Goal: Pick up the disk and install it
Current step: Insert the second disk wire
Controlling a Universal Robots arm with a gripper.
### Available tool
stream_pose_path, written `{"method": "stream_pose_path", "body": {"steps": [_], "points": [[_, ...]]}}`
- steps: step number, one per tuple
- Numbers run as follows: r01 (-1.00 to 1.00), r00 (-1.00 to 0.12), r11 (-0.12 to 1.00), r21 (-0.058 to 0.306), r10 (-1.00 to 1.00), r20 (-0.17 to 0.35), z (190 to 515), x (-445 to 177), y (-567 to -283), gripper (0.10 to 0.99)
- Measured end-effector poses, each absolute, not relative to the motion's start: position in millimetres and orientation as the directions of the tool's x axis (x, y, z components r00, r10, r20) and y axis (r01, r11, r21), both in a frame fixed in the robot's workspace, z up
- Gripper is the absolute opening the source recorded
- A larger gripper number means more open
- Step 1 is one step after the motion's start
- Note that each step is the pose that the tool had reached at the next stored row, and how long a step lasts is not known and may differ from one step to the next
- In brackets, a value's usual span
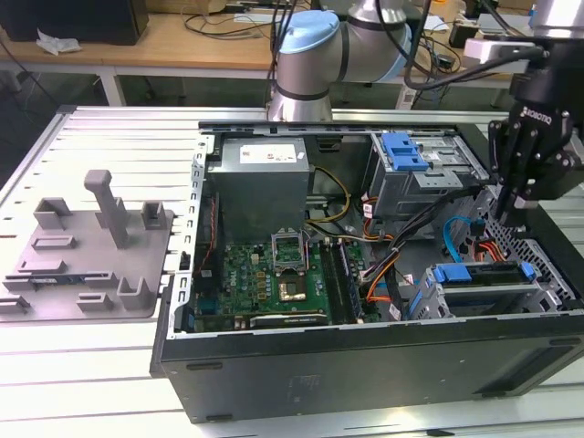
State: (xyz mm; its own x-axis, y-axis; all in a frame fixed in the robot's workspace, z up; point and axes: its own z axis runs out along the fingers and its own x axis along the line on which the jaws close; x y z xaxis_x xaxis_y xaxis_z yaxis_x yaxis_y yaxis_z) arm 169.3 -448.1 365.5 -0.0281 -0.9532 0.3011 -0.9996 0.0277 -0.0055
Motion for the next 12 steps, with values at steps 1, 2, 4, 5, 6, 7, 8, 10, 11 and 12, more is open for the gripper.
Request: {"method": "stream_pose_path", "body": {"steps": [1,2,4,5,6,7,8,10,11,12], "points": [[-1.000,-0.027,0.027,-0.006,-0.952,0.306,365.6,168.9,-445.4,0.239],[-1.000,-0.027,0.026,-0.007,-0.951,0.308,365.6,168.1,-444.2,0.239],[-1.000,-0.026,0.024,-0.011,-0.951,0.309,365.6,163.6,-444.0,0.239],[-1.000,-0.026,0.023,-0.013,-0.951,0.309,365.6,159.7,-444.0,0.239],[-1.000,-0.026,0.022,-0.014,-0.951,0.309,365.6,157.1,-444.0,0.239],[-1.000,-0.025,0.022,-0.015,-0.951,0.309,365.6,155.0,-444.1,0.239],[-1.000,-0.025,0.021,-0.016,-0.951,0.309,365.6,152.7,-444.0,0.239],[-1.000,-0.023,0.018,-0.018,-0.951,0.310,365.6,147.3,-444.1,0.239],[-1.000,-0.022,0.017,-0.019,-0.950,0.310,365.7,145.4,-444.1,0.239],[-1.000,-0.021,0.016,-0.019,-0.950,0.312,365.9,143.8,-444.2,0.239]]}}
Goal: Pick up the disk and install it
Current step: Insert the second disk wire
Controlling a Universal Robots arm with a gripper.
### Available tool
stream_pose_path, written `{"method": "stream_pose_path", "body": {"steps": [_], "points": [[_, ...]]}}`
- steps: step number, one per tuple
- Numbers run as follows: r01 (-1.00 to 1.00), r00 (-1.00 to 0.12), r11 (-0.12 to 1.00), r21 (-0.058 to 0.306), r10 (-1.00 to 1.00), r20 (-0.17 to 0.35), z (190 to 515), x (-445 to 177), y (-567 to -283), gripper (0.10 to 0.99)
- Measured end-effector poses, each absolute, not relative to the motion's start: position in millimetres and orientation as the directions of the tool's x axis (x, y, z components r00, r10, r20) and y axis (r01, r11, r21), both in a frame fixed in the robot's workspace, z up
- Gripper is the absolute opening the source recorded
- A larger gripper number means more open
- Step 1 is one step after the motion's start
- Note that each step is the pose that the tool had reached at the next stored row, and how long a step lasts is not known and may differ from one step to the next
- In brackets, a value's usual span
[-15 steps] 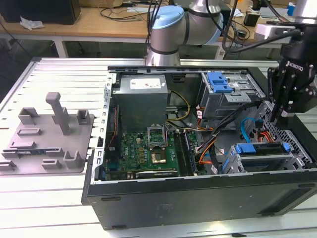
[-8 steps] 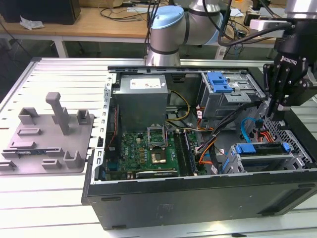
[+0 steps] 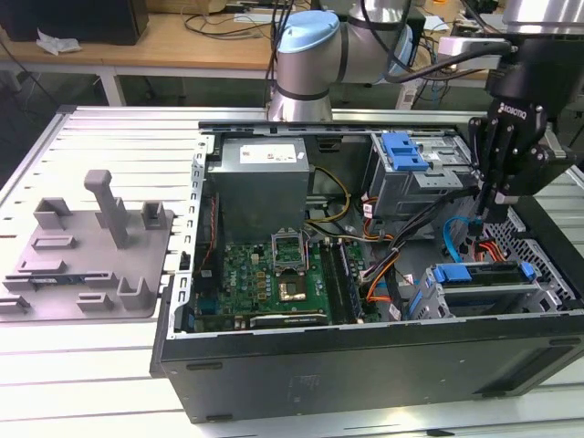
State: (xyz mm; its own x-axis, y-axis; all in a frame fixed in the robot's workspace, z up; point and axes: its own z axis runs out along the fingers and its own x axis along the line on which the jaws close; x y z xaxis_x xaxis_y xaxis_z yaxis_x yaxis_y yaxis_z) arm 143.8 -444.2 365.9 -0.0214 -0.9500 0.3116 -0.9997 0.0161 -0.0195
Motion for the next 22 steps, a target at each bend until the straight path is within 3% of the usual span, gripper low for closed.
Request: {"method": "stream_pose_path", "body": {"steps": [22], "points": [[-1.000,-0.008,0.001,-0.021,-0.947,0.321,365.2,133.2,-452.3,0.239]]}}
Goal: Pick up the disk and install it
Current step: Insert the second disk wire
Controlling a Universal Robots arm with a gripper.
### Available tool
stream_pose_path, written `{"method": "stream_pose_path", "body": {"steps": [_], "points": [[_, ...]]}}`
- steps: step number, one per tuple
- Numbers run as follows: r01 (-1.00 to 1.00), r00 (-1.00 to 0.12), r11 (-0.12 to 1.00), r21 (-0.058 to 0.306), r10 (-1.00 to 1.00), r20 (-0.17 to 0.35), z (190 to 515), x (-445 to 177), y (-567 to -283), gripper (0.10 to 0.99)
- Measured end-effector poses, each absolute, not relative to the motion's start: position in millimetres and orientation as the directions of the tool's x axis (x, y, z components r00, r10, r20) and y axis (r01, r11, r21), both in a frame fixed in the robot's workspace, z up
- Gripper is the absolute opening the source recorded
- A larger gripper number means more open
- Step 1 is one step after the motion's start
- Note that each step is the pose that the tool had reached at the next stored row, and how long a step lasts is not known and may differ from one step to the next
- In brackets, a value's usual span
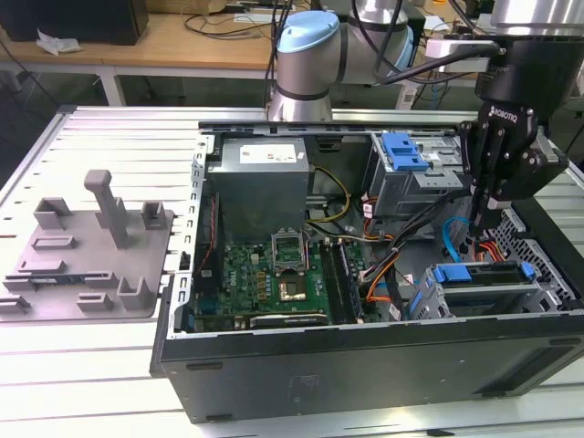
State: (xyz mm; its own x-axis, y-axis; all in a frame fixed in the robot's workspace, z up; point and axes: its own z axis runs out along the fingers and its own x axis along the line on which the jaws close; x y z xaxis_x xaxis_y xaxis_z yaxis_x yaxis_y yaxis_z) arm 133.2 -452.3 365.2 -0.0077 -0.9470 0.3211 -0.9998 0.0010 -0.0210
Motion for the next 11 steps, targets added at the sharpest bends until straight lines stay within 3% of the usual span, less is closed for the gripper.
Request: {"method": "stream_pose_path", "body": {"steps": [11], "points": [[-1.000,-0.008,0.000,-0.024,-0.947,0.321,359.5,131.3,-452.4,0.239]]}}
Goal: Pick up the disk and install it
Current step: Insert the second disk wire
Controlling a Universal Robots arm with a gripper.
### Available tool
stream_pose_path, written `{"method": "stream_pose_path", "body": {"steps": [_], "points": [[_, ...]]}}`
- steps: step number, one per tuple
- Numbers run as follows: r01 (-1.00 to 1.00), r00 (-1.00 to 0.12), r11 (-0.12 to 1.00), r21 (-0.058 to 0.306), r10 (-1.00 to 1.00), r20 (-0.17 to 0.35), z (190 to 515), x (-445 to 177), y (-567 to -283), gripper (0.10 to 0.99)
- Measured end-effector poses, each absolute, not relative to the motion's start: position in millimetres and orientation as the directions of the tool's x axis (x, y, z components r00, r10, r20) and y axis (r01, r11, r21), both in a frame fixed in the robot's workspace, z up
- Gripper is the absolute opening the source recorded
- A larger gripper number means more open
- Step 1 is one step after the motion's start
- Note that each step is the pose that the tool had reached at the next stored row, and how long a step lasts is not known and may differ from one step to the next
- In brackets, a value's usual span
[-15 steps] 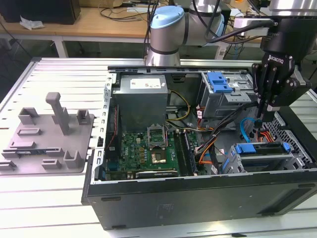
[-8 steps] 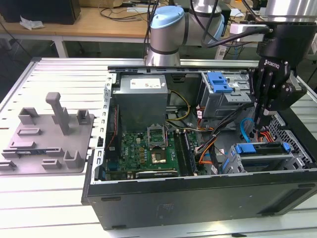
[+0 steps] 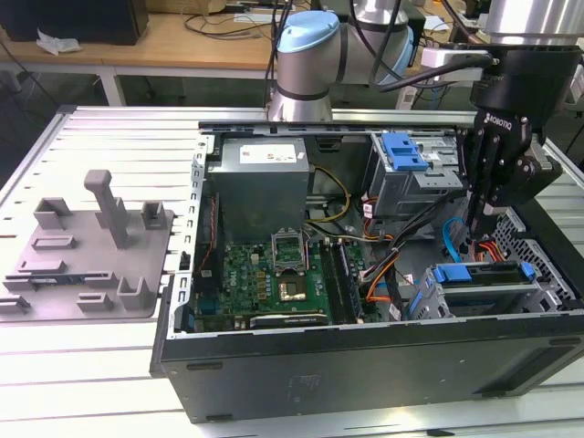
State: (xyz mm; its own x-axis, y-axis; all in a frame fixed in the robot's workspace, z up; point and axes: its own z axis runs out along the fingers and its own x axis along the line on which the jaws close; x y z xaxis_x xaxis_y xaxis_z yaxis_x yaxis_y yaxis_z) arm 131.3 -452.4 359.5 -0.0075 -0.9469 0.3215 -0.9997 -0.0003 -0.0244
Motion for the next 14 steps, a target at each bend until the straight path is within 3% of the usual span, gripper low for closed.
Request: {"method": "stream_pose_path", "body": {"steps": [6,7,14], "points": [[-1.000,-0.008,-0.001,-0.026,-0.947,0.321,359.2,131.3,-452.4,0.227],[-1.000,-0.008,-0.001,-0.026,-0.947,0.321,359.1,131.3,-452.4,0.161],[-1.000,-0.008,-0.001,-0.026,-0.947,0.321,358.8,131.3,-453.4,0.161]]}}
